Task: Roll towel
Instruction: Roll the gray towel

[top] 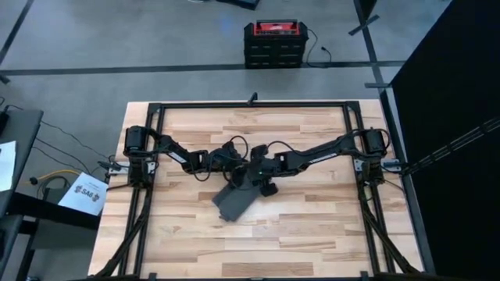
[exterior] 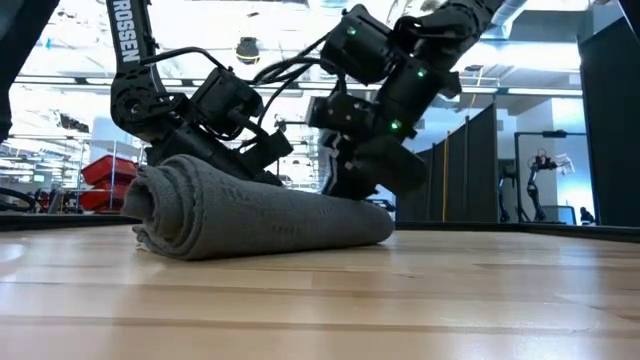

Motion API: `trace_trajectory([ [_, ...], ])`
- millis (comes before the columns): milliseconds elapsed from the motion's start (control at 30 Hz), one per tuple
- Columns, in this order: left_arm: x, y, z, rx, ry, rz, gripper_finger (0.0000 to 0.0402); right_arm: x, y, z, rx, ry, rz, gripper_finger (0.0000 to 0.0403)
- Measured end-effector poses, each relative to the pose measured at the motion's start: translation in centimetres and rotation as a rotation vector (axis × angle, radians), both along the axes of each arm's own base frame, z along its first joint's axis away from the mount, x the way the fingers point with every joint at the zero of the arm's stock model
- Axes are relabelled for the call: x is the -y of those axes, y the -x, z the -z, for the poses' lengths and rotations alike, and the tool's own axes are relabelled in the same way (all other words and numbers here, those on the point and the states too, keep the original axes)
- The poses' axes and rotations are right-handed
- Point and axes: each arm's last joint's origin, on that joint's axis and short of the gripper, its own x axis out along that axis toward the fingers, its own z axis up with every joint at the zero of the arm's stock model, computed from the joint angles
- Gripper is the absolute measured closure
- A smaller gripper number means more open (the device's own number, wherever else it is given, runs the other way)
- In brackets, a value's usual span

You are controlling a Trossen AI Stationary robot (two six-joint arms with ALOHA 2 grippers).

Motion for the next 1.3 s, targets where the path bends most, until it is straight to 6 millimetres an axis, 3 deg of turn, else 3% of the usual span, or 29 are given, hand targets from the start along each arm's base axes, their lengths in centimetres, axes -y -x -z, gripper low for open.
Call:
trace_trajectory([
  [233,0.0,0.0,0.0,0.008,0.002,-0.001,0.0283,-0.6,0.1,0.4,0.03,-0.057,-0.045,0.0403],
  [433,0.0,-0.1,-0.2,0.015,0.001,0.0,0.0283,-1.0,0.6,-2.8,0.116,0.08,-0.019,0.0403],
  [633,-0.1,0.0,-1.0,0.026,-0.016,0.009,0.0283,-2.1,0.3,-4.2,0.223,0.031,-0.084,0.0403],
  [733,-0.1,0.0,-1.2,0.025,-0.02,0.01,0.0283,-2.8,-0.9,-2.6,0.279,-0.105,-0.178,0.0403],
  [833,-0.1,0.0,-1.2,0.026,-0.022,0.011,0.0283,-2.9,-1.9,-0.1,0.303,-0.113,-0.194,0.0403],
  [1067,-0.1,0.0,-1.2,0.025,-0.028,0.013,0.0283,-3.4,-3.0,-0.2,0.43,-0.209,-0.245,0.0403],
  [1300,-0.1,0.1,-1.9,0.023,-0.039,0.015,0.0283,-3.5,-3.2,2.8,0.359,-0.273,-0.245,0.0403],
])
